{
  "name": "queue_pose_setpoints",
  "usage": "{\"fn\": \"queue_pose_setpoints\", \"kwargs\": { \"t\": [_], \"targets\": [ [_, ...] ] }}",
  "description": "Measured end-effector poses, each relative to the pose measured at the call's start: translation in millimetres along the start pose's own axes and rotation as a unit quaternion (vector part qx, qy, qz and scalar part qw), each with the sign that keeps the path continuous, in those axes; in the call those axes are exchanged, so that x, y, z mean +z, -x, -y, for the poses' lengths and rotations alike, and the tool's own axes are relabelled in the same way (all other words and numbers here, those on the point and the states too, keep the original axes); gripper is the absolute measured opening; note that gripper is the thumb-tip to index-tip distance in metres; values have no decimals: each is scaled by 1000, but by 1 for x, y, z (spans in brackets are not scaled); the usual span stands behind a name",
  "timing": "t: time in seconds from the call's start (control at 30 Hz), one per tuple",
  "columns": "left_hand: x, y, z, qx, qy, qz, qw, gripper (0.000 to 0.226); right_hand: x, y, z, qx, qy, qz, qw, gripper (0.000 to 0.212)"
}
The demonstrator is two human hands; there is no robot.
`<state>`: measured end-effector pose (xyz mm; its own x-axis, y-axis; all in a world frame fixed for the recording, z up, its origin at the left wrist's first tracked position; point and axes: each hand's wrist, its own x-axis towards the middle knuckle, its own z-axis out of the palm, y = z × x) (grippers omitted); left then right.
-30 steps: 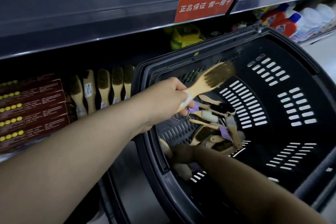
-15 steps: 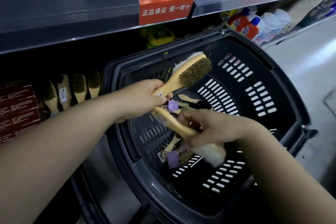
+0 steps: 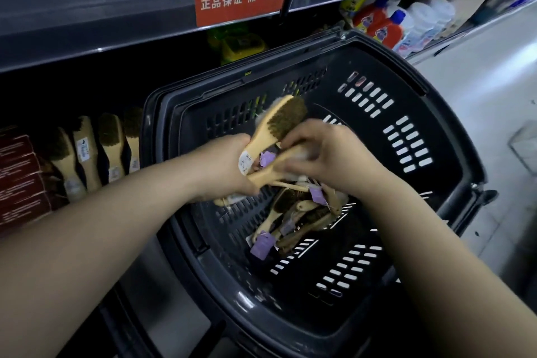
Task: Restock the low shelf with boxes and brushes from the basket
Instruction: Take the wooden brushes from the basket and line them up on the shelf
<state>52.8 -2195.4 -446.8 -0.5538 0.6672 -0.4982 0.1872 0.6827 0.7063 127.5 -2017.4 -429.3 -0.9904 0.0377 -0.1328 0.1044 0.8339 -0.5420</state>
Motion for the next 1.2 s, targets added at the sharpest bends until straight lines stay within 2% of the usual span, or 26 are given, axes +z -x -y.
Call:
{"fn": "queue_pose_setpoints", "kwargs": {
  "t": [0.07,0.1,0.13,0.17,0.2,0.27,0.3,0.37,0.47,0.57,0.63,0.73,0.77,0.8,0.87,0.9,0.93,0.97,1.07,1.1,1.17,1.2],
  "targets": [
    [2,-4,1,-12,11,-55,998,37,6,-12,-16,82,-136,-126,979,25],
    [3,-6,2,-15,19,-76,997,34,9,-21,-28,150,-222,-180,947,22],
    [3,-8,4,-17,32,-94,995,32,13,-30,-42,230,-273,-202,912,23],
    [3,-9,5,-17,48,-107,993,30,19,-39,-57,303,-273,-173,896,27],
    [3,-11,5,-17,65,-115,991,29,28,-46,-71,360,-234,-100,898,31],
    [4,-13,5,-21,114,-116,987,28,57,-50,-94,415,-105,89,899,35],
    [4,-13,5,-27,146,-111,983,27,71,-48,-103,417,-42,152,895,37],
    [4,-15,5,-45,208,-100,972,24,102,-32,-127,439,-15,176,881,42],
    [5,-16,6,-72,284,-85,952,17,136,-4,-157,530,-7,99,842,44],
    [4,-17,8,-88,353,-72,929,14,138,-2,-178,491,164,71,853,50],
    [4,-17,9,-85,355,-63,929,18,133,-4,-189,495,172,63,850,53],
    [4,-15,7,-84,345,-48,934,24,134,-3,-198,533,103,135,829,55],
    [4,-15,7,-86,345,-46,934,24,133,-4,-199,519,98,155,835,52],
    [4,-15,6,-89,344,-46,934,23,130,-7,-197,493,83,182,847,46],
    [4,-17,6,-96,355,-45,929,19,110,-24,-183,475,31,197,857,22],
    [4,-18,5,-98,376,-39,921,17,93,-32,-168,485,-11,211,849,22],
    [5,-17,4,-98,401,-29,910,16,75,-40,-154,497,-60,216,838,30],
    [7,-17,2,-96,422,-17,901,16,56,-46,-140,509,-96,203,831,34],
    [13,-15,-1,-95,458,3,884,13,21,-42,-105,459,-144,56,875,26],
    [15,-14,-2,-95,467,1,879,11,14,-34,-89,446,-236,10,863,23],
    [19,-14,-4,-94,483,-11,871,6,7,-13,-54,412,-483,-6,773,16],
    [20,-13,-4,-92,489,-19,867,5,6,0,-40,385,-550,14,741,14]
  ]
}}
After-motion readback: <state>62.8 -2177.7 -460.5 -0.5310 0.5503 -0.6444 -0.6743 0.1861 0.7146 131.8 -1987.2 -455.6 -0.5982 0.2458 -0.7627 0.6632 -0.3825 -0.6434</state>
